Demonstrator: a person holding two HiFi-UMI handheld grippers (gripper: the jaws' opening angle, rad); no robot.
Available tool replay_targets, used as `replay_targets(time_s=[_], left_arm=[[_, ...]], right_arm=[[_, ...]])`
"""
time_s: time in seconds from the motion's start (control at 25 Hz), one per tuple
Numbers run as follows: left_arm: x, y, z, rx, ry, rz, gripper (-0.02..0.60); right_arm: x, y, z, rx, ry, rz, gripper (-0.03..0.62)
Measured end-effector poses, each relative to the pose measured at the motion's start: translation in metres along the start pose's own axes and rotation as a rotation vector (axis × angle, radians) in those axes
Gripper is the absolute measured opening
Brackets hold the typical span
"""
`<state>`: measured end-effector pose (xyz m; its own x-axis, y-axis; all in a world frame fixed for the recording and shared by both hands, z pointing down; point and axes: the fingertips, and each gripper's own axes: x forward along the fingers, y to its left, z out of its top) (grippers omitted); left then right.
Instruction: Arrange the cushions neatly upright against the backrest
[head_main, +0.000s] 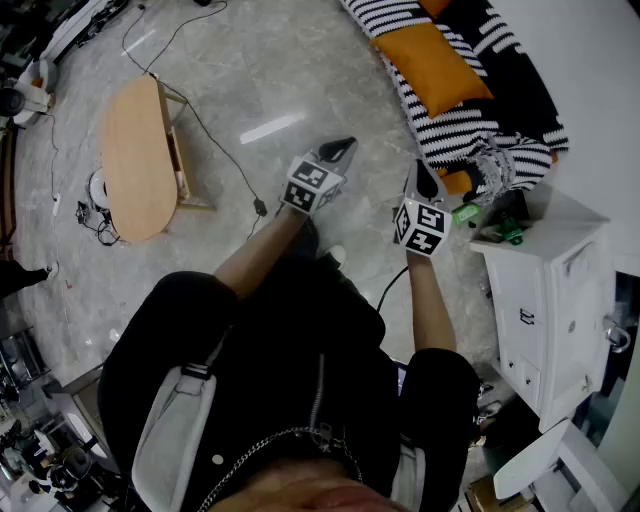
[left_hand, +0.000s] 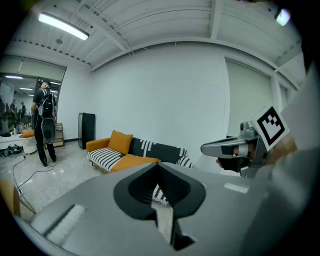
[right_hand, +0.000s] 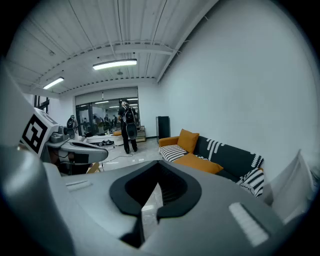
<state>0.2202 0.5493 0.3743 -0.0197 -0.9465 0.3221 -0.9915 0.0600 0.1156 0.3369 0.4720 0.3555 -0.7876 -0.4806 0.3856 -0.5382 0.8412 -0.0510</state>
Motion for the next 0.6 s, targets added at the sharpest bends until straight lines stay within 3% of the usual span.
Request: replay_targets(time_s=[0.28,0.6], left_arm=[[-0.008,-0.008,0.0,0.003,0.014,-0.006,0.011],[-0.011,-0.006,-0.011,-0.001,0.021,-0.013,0.011]], right_arm=[[-0.011,0.001,-0.003,0.047,-0.029,0.006,0.003],[-0.007,0.01,-0.021,0.055,0.015,0.007,0.003]])
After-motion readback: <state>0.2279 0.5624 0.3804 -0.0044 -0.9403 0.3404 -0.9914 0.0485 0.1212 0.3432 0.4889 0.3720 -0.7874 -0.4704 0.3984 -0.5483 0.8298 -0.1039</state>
